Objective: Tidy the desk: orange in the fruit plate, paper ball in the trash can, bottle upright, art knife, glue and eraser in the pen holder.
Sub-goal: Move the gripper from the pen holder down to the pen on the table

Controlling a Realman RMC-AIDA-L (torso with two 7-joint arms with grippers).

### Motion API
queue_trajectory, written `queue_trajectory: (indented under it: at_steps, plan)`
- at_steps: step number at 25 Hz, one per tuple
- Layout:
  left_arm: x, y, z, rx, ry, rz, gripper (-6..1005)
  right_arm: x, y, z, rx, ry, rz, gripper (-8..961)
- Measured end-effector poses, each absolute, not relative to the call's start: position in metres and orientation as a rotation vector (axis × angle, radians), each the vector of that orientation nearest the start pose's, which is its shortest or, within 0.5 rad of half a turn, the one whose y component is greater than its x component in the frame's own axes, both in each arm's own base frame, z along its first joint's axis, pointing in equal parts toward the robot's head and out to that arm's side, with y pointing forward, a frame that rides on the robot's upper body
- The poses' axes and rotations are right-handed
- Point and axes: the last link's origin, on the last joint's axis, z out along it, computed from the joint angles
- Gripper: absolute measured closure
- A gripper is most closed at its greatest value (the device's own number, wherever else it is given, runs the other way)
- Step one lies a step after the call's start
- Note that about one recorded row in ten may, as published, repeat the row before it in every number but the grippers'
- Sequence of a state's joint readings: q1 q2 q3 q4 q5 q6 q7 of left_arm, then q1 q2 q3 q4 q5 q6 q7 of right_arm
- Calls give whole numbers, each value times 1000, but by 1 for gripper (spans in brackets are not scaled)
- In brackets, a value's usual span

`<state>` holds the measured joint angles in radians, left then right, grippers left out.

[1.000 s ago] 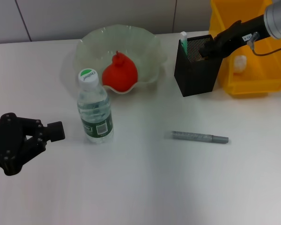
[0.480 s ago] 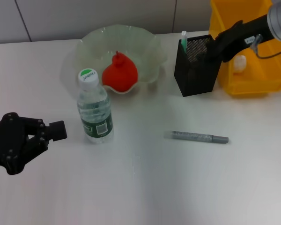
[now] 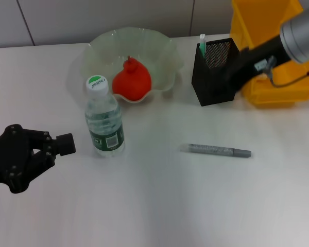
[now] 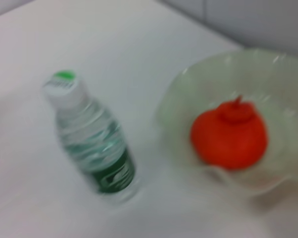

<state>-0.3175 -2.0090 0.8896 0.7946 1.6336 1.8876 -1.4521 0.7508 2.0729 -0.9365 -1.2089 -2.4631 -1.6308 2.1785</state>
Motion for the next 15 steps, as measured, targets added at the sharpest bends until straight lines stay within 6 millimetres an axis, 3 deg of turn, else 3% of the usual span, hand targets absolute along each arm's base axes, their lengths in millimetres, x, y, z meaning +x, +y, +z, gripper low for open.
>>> queue_trajectory:
  at_steps: [10,15]
  plan:
    - [-258,264,45,-2797,-549,-1099,1001,185,371,47,-2839,925,-201,568]
    - [-258,263,41,-2792,-562,-1111,1001,193,369,52,-2844,926,-280,586]
